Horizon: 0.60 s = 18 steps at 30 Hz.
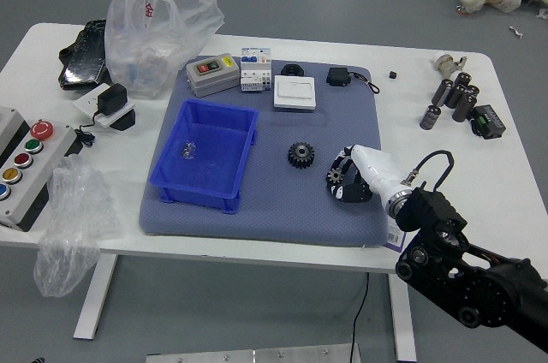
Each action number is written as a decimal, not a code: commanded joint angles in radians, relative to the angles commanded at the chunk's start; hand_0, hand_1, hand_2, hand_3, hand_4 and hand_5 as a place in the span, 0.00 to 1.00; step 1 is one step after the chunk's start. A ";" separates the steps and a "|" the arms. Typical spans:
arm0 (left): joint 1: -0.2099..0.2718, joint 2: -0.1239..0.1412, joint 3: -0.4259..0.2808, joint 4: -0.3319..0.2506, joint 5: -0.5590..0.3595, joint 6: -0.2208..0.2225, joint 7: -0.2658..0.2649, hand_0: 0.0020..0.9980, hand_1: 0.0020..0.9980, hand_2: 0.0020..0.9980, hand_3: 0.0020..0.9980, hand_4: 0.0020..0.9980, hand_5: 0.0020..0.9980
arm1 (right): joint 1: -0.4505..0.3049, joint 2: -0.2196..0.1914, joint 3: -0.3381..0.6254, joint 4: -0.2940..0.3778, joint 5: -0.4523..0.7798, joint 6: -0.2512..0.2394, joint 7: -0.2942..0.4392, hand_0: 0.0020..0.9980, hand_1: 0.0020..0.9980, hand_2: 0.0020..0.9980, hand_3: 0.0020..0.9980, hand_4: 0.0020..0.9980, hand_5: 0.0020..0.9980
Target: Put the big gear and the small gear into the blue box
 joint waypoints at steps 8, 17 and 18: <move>-0.004 -0.002 0.004 0.000 -0.002 -0.001 -0.003 0.67 0.62 0.61 0.76 0.75 0.65 | 0.023 -0.009 -0.011 0.005 0.003 -0.039 0.021 0.21 0.31 0.41 0.38 0.65 0.12; -0.001 -0.008 -0.004 0.000 0.008 -0.001 0.001 0.66 0.62 0.61 0.76 0.75 0.65 | 0.134 -0.015 -0.062 0.078 0.000 -0.043 0.017 0.21 0.31 0.42 0.38 0.65 0.14; 0.001 -0.010 -0.008 0.000 0.012 -0.001 0.003 0.66 0.62 0.61 0.76 0.75 0.65 | 0.156 -0.004 -0.082 0.079 0.001 -0.040 0.015 0.21 0.31 0.42 0.38 0.65 0.14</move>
